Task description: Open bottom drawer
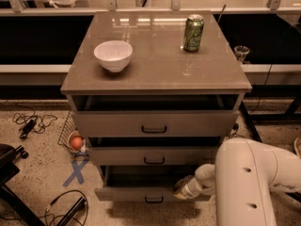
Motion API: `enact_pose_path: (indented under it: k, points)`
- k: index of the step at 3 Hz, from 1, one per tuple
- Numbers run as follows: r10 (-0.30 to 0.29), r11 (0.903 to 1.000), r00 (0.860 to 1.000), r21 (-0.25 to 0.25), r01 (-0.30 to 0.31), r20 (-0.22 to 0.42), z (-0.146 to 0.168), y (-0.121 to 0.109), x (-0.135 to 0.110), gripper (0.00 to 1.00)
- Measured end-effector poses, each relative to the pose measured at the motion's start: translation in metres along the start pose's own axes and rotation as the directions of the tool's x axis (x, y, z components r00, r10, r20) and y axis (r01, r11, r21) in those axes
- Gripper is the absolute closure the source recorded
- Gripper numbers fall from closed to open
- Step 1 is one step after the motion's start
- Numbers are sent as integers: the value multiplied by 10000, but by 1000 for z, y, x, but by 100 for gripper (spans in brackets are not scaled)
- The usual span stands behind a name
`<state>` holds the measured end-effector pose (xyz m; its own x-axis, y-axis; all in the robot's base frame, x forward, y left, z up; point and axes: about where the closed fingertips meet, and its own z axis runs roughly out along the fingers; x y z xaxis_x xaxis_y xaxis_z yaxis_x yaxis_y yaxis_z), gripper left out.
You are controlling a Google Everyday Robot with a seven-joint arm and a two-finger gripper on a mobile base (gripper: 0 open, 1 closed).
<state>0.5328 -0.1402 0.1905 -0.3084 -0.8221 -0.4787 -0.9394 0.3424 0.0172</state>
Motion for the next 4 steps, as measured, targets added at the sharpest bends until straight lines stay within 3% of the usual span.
enact_pose_path:
  k: [1, 2, 4]
  points:
    - [1, 10000, 10000, 0, -1, 0, -2, 0, -1, 100]
    - [379, 9987, 9991, -333, -373, 170, -9, 37, 13, 100]
    - [425, 9984, 9989, -378, -418, 191, -11, 40, 14, 100]
